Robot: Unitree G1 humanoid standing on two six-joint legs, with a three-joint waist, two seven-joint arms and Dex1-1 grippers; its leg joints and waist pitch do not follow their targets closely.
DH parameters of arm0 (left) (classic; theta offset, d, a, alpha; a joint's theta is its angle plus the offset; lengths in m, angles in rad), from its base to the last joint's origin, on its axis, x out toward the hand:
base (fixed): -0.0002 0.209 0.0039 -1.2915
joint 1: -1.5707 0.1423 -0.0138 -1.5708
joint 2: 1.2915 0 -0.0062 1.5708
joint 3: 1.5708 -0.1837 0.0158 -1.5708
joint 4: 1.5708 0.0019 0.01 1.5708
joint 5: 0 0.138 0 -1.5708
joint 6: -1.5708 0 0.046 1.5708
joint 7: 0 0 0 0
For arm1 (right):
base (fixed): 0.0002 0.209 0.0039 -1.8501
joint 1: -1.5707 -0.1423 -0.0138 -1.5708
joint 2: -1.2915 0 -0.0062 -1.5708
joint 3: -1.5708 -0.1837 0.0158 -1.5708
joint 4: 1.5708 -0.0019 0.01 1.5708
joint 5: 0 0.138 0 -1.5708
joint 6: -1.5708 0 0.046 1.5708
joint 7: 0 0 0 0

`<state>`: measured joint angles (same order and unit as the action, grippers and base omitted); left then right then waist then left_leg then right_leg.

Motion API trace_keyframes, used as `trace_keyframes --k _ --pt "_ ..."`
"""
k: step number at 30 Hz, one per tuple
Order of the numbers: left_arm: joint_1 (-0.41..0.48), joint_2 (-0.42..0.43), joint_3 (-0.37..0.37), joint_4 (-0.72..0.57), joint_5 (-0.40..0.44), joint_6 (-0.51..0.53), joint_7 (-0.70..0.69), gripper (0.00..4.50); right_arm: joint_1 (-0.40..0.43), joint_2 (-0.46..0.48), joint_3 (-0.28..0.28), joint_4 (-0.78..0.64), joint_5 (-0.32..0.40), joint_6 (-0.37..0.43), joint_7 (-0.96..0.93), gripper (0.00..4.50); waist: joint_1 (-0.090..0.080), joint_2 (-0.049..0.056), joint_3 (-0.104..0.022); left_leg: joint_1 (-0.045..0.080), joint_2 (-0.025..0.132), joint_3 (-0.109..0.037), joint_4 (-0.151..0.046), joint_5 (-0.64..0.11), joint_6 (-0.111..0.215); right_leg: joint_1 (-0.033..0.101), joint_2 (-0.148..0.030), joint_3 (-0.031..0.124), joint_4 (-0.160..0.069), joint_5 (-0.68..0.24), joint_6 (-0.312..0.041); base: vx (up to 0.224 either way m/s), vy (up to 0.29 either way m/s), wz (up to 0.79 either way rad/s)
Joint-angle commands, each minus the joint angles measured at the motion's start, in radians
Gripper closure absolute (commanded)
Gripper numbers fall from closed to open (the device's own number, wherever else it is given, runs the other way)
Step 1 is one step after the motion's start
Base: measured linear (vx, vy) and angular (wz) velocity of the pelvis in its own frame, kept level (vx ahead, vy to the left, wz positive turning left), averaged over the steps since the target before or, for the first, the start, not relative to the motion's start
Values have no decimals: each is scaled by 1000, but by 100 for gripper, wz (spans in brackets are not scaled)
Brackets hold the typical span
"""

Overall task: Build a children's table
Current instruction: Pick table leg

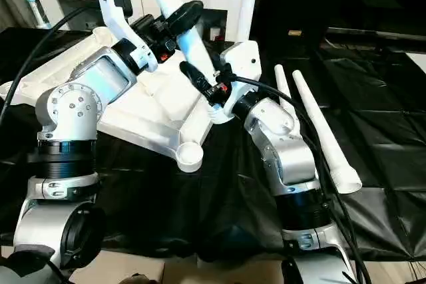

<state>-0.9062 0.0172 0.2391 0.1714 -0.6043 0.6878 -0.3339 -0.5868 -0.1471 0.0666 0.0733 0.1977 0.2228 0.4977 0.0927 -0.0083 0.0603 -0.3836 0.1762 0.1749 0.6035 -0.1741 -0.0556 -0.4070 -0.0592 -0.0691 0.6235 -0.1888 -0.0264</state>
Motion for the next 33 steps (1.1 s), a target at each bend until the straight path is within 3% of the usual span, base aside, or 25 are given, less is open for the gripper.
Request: trace_keyframes --k 1,8,12,13,14,19,20,22,26,31,33 --pt "-14 -4 -12 11 -2 -10 6 184 -12 -3 -1 -5 -11 -22 -10 268 3 -11 -77 11 42 -14 -56 -82 72 67 -80 53 -65 -68 -188 0 0 0" --pt "-2 -1 -25 5 5 -22 -7 250 -14 -3 10 -1 -20 -17 -19 268 3 -13 -78 12 43 -15 -57 -81 75 67 -79 52 -64 -67 -189 0 0 0" --pt "12 5 -28 -20 -9 -14 -27 261 -16 -2 19 1 -29 -19 -12 268 3 -14 -77 11 43 -14 -56 -78 75 67 -80 52 -63 -67 -190 0 0 0" --pt "14 7 -30 -24 -10 -12 -32 261 -16 -3 20 2 -30 -20 -11 268 2 -19 -77 11 43 -13 -56 -79 77 67 -79 52 -65 -68 -189 0 0 0" --pt "18 10 -34 -31 -13 -9 -39 263 -17 -3 23 3 -32 -22 -9 268 4 -15 -77 12 43 -14 -57 -81 75 67 -81 52 -64 -76 -187 0 0 0" --pt "29 14 -47 -44 -17 -6 -55 266 -19 -6 31 10 -35 -28 -3 268 2 -13 -77 12 46 -15 -57 -75 72 66 -79 53 -61 -50 -194 0 0 0" --pt "31 15 -49 -45 -17 -6 -59 266 -19 -6 32 10 -31 -27 0 233 2 -12 -76 13 45 -15 -57 -79 70 66 -79 53 -61 -52 -194 0 0 0" --pt "37 35 -68 -47 -11 -10 -97 266 -17 1 23 3 10 -1 26 196 2 -12 -76 13 45 -15 -57 -85 68 66 -79 54 -62 -55 -194 0 0 0" --pt "55 92 -109 -64 -13 -4 -204 267 -12 10 -3 -25 107 91 74 165 1 -9 -76 15 47 -16 -59 -85 72 66 -79 54 -60 -52 -200 0 0 0" --pt "81 228 -200 -109 -16 11 -442 268 -19 -62 -26 -66 228 265 200 141 1 -5 -75 19 48 -16 -61 -90 58 65 -78 55 -59 -57 -198 0 0 0" --pt "78 255 -201 -114 -31 9 -493 268 -23 -91 -39 -78 271 309 238 141 1 -3 -76 18 50 -16 -62 -91 52 67 -80 55 -57 -52 -201 0 0 0"
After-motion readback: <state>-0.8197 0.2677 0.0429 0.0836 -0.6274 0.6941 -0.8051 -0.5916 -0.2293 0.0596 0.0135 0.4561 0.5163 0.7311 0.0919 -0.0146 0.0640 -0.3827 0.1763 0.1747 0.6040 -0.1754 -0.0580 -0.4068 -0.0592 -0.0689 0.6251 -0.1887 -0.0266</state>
